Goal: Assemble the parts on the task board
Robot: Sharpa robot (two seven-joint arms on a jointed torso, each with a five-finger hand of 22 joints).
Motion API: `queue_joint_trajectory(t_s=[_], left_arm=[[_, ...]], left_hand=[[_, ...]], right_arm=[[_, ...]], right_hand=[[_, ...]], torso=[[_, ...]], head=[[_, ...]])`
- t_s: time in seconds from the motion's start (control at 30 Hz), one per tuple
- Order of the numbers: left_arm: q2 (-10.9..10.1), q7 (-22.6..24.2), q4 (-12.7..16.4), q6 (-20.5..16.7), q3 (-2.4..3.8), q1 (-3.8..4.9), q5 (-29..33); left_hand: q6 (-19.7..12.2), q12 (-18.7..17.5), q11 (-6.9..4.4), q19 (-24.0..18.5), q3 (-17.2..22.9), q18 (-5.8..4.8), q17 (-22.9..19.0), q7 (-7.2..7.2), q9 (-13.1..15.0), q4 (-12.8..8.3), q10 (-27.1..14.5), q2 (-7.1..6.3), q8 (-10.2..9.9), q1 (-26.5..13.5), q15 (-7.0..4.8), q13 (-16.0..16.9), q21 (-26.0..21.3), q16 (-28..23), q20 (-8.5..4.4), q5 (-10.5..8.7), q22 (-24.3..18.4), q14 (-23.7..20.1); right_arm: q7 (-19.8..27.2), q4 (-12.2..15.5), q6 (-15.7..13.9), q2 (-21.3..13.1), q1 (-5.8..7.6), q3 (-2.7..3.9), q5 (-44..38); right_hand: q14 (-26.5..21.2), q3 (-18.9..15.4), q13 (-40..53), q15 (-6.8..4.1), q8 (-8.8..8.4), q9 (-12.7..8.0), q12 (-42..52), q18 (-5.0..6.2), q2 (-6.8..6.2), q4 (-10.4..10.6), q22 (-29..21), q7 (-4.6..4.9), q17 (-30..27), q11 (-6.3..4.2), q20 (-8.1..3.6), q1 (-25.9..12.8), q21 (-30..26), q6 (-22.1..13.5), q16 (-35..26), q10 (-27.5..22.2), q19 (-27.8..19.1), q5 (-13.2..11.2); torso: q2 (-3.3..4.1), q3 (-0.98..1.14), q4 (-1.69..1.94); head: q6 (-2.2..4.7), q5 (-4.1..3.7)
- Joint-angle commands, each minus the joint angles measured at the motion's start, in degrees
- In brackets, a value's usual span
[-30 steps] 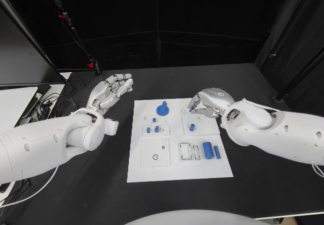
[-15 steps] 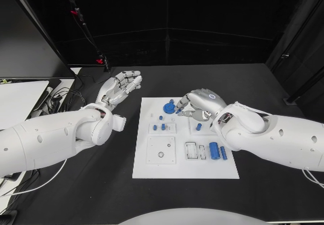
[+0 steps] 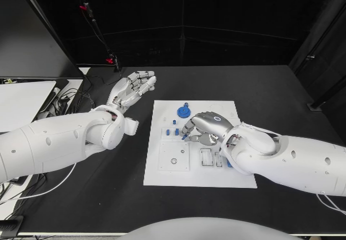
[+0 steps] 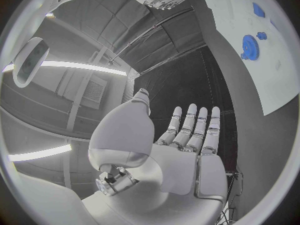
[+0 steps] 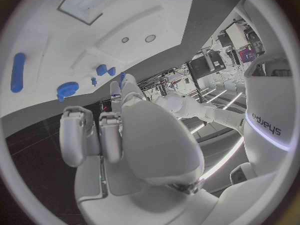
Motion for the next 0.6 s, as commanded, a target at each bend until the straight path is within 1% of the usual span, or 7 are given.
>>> queue_joint_trajectory(t_s=[0.03, 0.1, 0.27, 0.4, 0.5, 0.6], left_arm=[[0.12, 4.90, -0.08, 0.54, 0.06, 0.09, 0.10], [0.15, 4.91, -0.12, 0.55, 0.06, 0.09, 0.10], [0.16, 4.90, -0.13, 0.58, 0.06, 0.09, 0.10], [0.19, 4.90, -0.18, 0.59, 0.06, 0.09, 0.10], [0.16, 4.88, -0.17, 0.57, 0.06, 0.09, 0.10], [0.15, 4.87, -0.18, 0.55, 0.06, 0.09, 0.10]], left_hand=[[-0.44, 0.28, 0.02, 0.39, -0.34, -1.12, -0.05, 9.08, -0.05, -0.05, -0.46, 0.70, 0.19, 0.10, -0.01, -0.06, 0.13, 0.30, 0.01, 0.19, -0.05, -0.45], [-0.44, 0.28, 0.02, 0.39, -0.34, -1.12, -0.05, 9.08, -0.05, -0.05, -0.46, 0.70, 0.19, 0.10, -0.01, -0.06, 0.13, 0.30, 0.01, 0.19, -0.05, -0.45], [-0.44, 0.28, 0.02, 0.39, -0.34, -1.12, -0.05, 9.08, -0.05, -0.05, -0.46, 0.70, 0.19, 0.10, -0.01, -0.06, 0.13, 0.30, 0.01, 0.19, -0.05, -0.45], [-0.52, 0.46, 0.03, 0.40, -0.52, -1.11, -0.22, 9.08, -0.15, -0.05, -0.55, 0.88, 0.35, 0.19, -0.01, -0.16, 0.14, 0.46, 0.01, 0.31, -0.15, -0.52], [-0.52, 0.46, 0.03, 0.40, -0.52, -1.11, -0.22, 9.08, -0.15, -0.05, -0.55, 0.88, 0.35, 0.19, -0.01, -0.16, 0.14, 0.46, 0.01, 0.31, -0.15, -0.52], [-0.52, 0.46, 0.03, 0.40, -0.52, -1.11, -0.22, 9.08, -0.15, -0.05, -0.55, 0.88, 0.35, 0.19, -0.01, -0.16, 0.14, 0.46, 0.01, 0.31, -0.15, -0.52]], right_arm=[[-0.50, -0.09, 4.21, 0.41, -0.43, 0.10, -0.33], [-0.69, -0.24, 4.78, 0.71, -0.84, 0.09, -0.63], [-1.02, -0.75, 5.71, 1.44, -1.38, 0.09, -1.75], [-1.52, -0.94, 6.63, 1.62, -1.53, 0.09, -2.25], [-1.82, -1.09, 7.11, 1.71, -1.58, 0.09, -2.48], [-1.92, -1.22, 7.52, 1.83, -1.60, 0.09, -2.65]], right_hand=[[5.33, 0.47, 0.05, 0.52, -0.36, 0.08, -0.39, 0.55, -0.09, 0.05, 10.88, 0.20, 11.90, 0.06, 0.37, 0.31, -0.34, 0.07, -0.03, 0.40, 2.11, 0.17], [5.34, 0.48, 0.05, 0.52, -0.37, 0.08, -0.40, 0.57, -0.09, 0.05, 10.83, 0.20, 11.95, 0.07, 0.37, 0.31, -0.42, 0.06, -0.01, 0.39, 2.06, 0.17], [5.34, 0.55, 0.04, 0.55, -0.42, 0.07, -0.47, 0.58, -0.09, 0.03, 10.81, 0.20, 11.99, 0.08, 0.39, 0.35, -0.46, 0.05, 0.01, 0.38, 2.04, 0.18], [5.34, 0.58, 0.04, 0.56, -0.45, 0.07, -0.52, 0.60, -0.09, 0.03, 10.77, 0.20, 11.95, 0.09, 0.41, 0.35, -0.53, 0.04, -0.01, 0.37, 2.00, 0.18], [5.34, 0.58, 0.04, 0.56, -0.45, 0.07, -0.52, 0.60, -0.09, 0.03, 10.77, 0.20, 11.95, 0.09, 0.41, 0.35, -0.53, 0.04, -0.01, 0.37, 2.00, 0.18], [5.33, 0.61, 0.04, 0.57, -0.49, 0.07, -0.56, 0.61, -0.09, 0.05, 10.73, 0.22, 11.92, 0.11, 0.42, 0.33, -0.58, 0.03, -0.02, 0.36, 1.97, 0.18]], torso=[[-0.05, -0.01, -0.16], [0.01, 0.02, -0.08], [0.00, -0.01, -0.18], [0.09, 0.01, -0.04], [0.11, -0.01, -0.14], [0.12, -0.03, -0.11]], head=[[-0.20, 0.04], [-0.20, -0.06], [-0.43, 0.01], [-0.52, -0.18], [-0.65, -0.11], [-0.73, -0.25]])
